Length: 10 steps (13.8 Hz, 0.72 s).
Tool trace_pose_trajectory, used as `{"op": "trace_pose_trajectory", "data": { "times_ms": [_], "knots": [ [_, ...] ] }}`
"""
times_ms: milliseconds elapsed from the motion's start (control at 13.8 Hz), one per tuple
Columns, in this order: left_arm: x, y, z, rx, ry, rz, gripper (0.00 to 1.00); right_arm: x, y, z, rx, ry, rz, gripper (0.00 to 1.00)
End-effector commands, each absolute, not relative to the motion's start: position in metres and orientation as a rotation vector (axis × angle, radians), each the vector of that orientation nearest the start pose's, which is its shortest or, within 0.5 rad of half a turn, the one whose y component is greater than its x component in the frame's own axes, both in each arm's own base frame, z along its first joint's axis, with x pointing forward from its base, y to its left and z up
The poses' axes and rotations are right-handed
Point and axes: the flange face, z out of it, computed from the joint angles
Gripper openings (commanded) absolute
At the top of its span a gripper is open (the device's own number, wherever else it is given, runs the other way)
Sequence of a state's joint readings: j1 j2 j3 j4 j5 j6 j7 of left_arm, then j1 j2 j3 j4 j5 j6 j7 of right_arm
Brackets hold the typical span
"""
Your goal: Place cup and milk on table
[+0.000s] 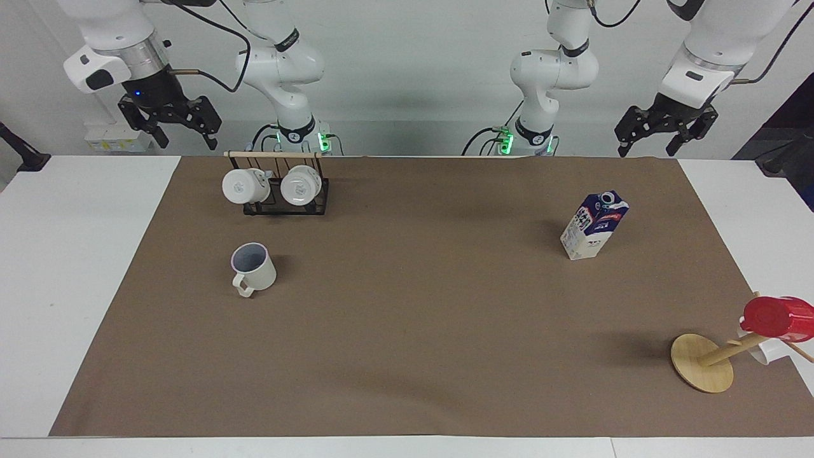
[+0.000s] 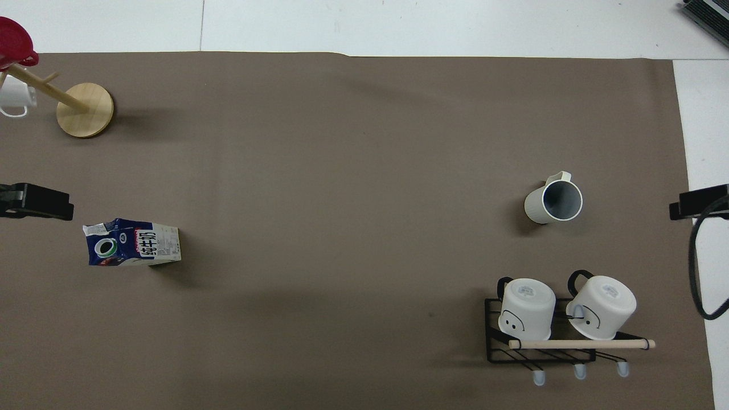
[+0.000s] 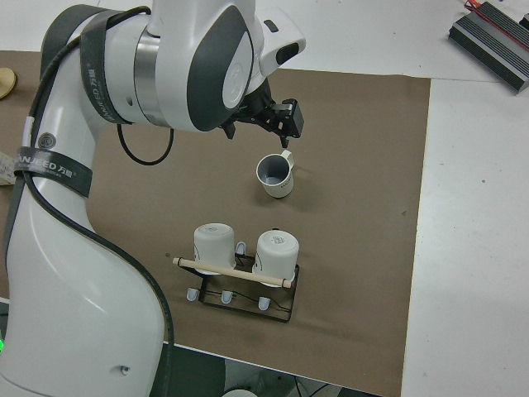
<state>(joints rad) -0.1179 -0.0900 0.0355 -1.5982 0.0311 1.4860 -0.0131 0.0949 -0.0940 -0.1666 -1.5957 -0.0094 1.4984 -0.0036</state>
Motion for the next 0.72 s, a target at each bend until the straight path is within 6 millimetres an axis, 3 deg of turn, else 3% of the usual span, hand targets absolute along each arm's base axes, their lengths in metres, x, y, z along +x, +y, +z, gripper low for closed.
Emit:
{"op": "trace_pose_trajectory", "data": {
  "times_ms": [0,434,651],
  "knots": [
    [0.514,-0.044,0.651,-3.102,0.118,0.009,1.00,0.515,-0.039,0.652,-3.138,0.089,-0.029,1.00],
    [0.512,-0.044,0.640,-3.101,0.122,0.030,1.00,0.542,-0.018,0.576,-3.140,0.033,-0.076,1.00],
    [0.517,-0.057,0.634,-3.100,0.154,0.013,1.00,0.560,0.001,0.534,-3.149,-0.016,-0.041,1.00]
  ]
}}
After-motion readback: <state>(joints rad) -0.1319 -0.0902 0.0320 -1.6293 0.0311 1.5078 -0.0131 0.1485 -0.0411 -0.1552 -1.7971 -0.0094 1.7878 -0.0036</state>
